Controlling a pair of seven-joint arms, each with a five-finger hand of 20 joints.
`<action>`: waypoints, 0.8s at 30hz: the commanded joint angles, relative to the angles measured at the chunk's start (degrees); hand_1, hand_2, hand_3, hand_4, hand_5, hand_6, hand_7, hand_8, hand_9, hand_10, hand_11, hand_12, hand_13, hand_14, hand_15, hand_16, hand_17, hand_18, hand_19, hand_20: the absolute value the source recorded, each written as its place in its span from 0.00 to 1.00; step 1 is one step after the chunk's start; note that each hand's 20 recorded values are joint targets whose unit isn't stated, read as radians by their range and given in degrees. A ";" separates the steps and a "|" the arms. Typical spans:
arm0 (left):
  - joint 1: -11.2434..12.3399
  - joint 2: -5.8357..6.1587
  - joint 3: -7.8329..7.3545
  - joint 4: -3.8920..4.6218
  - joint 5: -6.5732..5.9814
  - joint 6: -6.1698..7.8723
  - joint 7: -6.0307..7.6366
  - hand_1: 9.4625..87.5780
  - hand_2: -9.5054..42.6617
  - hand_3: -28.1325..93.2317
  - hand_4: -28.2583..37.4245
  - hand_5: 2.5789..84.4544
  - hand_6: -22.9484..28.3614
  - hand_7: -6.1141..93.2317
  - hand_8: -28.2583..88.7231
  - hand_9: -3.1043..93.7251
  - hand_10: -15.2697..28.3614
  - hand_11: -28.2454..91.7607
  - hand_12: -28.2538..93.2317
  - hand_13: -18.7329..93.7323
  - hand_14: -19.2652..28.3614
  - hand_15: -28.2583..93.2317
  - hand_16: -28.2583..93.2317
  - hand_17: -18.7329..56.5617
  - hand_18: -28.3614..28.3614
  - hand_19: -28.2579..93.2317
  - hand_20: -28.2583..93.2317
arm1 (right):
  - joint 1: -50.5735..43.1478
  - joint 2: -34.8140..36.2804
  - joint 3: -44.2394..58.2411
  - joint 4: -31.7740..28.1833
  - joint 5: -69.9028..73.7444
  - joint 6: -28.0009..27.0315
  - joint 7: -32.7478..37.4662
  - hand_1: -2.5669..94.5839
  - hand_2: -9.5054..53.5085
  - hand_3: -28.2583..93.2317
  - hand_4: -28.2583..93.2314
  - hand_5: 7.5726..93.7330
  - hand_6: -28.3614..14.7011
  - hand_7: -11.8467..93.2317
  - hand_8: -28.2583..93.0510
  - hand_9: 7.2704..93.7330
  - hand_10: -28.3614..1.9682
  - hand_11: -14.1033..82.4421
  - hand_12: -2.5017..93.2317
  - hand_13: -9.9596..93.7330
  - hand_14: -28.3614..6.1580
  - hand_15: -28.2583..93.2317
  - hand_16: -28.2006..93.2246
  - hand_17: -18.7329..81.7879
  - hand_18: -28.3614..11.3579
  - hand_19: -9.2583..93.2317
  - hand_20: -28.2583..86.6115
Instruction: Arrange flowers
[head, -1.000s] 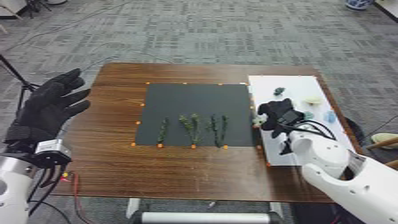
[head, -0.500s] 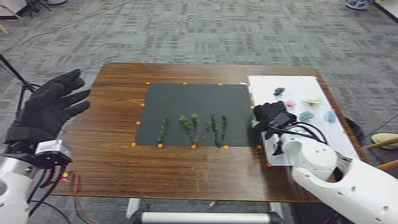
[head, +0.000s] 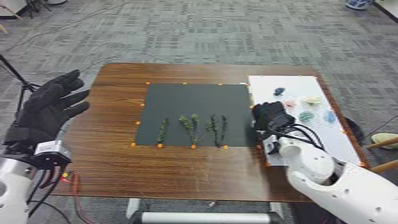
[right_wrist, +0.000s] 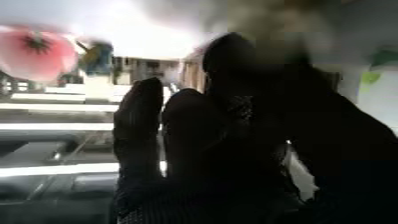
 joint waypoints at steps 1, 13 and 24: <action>-0.51 0.18 0.17 0.10 -0.22 0.09 -0.36 0.21 0.13 0.80 0.02 0.24 0.48 0.30 0.15 0.21 0.57 0.42 0.39 0.25 0.68 0.60 0.19 0.11 0.84 0.56 0.31 | 12.00 -4.08 -4.21 -1.43 1.03 5.39 -1.07 0.52 0.00 0.92 0.00 0.75 0.74 0.59 0.32 0.84 0.81 0.48 0.68 0.76 0.66 0.86 0.59 0.47 0.22 0.84 0.73; -0.84 0.52 0.78 0.09 -0.17 -0.09 -0.30 0.21 0.13 0.80 0.02 0.24 0.48 0.30 0.15 0.21 0.57 0.42 0.39 0.25 0.68 0.60 0.19 0.11 0.84 0.56 0.31 | 11.91 -1.80 -2.03 -6.45 -0.27 -6.12 -0.64 0.52 0.00 0.93 0.00 0.72 0.75 0.61 0.33 0.81 0.79 0.49 0.68 0.74 0.66 0.85 0.62 0.45 0.23 0.83 0.73; 0.62 0.21 -0.31 -0.25 -0.38 -0.20 -0.04 0.21 0.13 0.80 0.02 0.24 0.48 0.30 0.15 0.21 0.57 0.42 0.39 0.25 0.68 0.60 0.19 0.11 0.84 0.56 0.31 | -3.72 3.36 10.97 -9.62 0.06 -15.13 -8.28 0.49 0.00 0.81 0.00 0.49 0.69 0.37 0.10 0.54 0.71 0.37 0.25 0.60 0.60 0.87 0.51 0.37 0.23 0.80 0.73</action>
